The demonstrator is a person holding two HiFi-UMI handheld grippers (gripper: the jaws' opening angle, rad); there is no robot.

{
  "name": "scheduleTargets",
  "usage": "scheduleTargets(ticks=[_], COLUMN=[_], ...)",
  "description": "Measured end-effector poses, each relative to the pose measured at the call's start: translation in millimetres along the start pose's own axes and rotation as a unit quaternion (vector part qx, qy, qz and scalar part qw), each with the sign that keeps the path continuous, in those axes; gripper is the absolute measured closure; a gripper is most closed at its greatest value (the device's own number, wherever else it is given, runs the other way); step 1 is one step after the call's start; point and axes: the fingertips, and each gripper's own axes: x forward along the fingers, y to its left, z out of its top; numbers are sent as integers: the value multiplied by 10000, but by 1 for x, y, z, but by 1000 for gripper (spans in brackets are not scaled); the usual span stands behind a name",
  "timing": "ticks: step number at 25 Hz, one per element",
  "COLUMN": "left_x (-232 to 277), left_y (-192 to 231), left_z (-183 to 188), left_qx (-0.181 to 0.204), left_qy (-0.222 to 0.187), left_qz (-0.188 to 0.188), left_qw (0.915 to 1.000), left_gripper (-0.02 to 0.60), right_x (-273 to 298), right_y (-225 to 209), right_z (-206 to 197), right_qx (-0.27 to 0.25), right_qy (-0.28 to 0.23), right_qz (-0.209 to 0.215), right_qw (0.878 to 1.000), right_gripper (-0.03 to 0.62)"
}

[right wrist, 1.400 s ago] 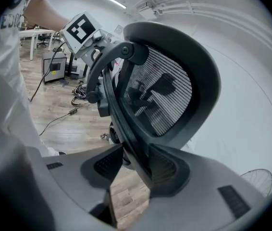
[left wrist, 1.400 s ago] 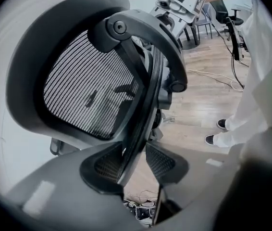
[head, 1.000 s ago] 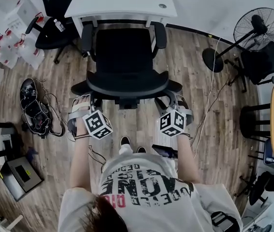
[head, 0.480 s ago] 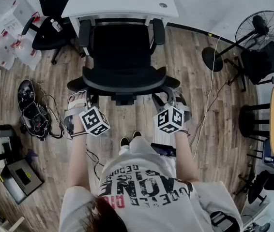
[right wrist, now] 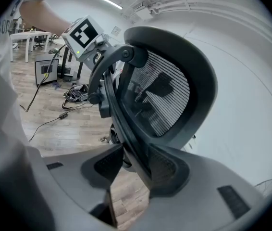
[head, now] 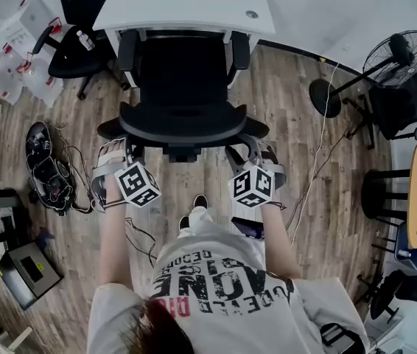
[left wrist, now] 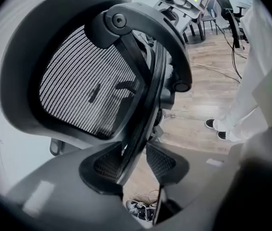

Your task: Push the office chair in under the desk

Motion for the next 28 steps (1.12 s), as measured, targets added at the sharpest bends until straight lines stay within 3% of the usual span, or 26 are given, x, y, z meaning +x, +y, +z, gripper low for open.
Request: scheduleTargets(ticks=[15, 28], left_x=[31, 53], left_y=[32, 57], left_z=[-3, -13], left_qx=[-48, 45], left_qy=[230, -83], left_qz=[142, 45], left_qw=[9996, 9999], left_gripper=[405, 405], right_x=[30, 57], right_y=[-26, -39], right_z=[13, 27], right_qx=[45, 241], right_qy=[-294, 53], right_qz=[15, -24], right_qw=[9996, 9997], right_gripper=[431, 431])
